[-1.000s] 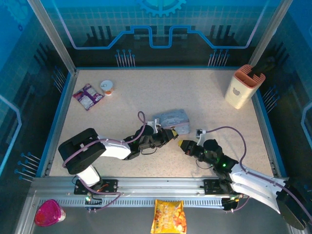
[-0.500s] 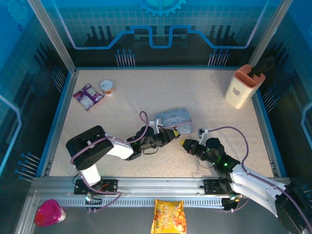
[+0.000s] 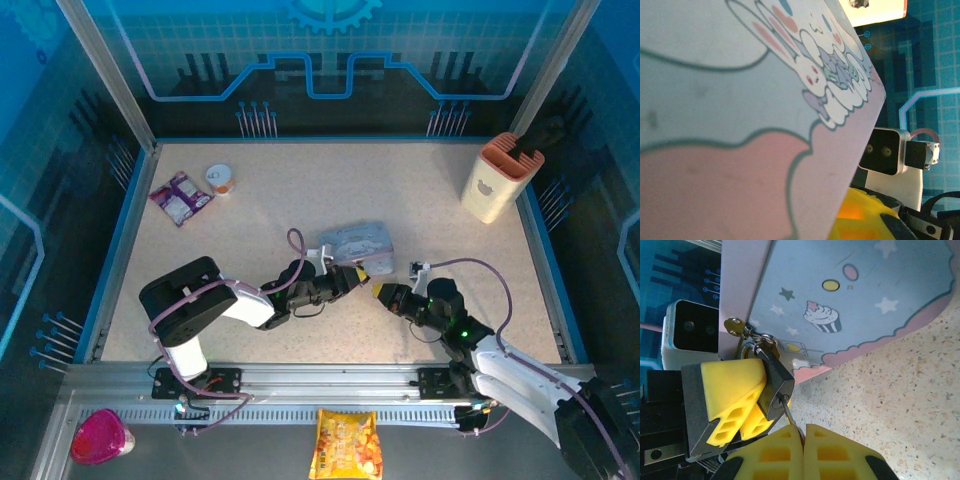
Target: Unlock the padlock with the key
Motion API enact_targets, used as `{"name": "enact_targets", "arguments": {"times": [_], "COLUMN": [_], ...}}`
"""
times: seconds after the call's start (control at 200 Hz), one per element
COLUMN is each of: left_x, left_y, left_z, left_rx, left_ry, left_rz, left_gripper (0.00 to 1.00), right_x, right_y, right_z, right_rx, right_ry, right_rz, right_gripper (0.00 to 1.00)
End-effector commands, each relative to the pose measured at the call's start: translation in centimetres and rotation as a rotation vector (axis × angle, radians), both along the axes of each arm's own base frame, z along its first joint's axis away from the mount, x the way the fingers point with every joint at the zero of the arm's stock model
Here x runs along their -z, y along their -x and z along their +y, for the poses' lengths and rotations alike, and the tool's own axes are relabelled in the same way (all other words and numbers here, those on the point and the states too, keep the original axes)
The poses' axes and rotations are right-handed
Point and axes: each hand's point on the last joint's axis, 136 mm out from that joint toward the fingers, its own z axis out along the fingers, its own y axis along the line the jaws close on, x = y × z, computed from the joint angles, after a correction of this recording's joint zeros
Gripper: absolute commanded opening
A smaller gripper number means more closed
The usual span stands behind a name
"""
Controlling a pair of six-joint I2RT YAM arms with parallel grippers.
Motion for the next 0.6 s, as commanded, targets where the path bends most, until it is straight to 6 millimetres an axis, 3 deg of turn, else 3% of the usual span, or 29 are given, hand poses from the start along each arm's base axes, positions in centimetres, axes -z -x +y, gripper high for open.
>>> {"name": "enact_targets", "arguments": {"times": [0.0, 0.285, 0.595], "left_x": [-1.6, -3.7, -4.8], "left_y": [5.9, 6.1, 6.6], "left_z": [-2.7, -3.9, -4.0], "left_rx": [0.289, 0.311, 0.329], "left_ry": [0.093, 0.191, 0.228], "left_rz": [-0.013, -0.013, -0.024], "left_gripper": [0.00, 0.00, 0.00], "right_x": [-4.3, -4.6, -4.3], "right_y": [-2.8, -2.8, -3.2], "right_z": [-0.6, 0.3, -0.8], "right_rx": [0.084, 0.051, 0.086], "right_ry": [-0.058, -0.093, -0.073], "right_rz": [-0.135, -0.134, -0.130], "right_gripper": [0.00, 0.00, 0.00]}}
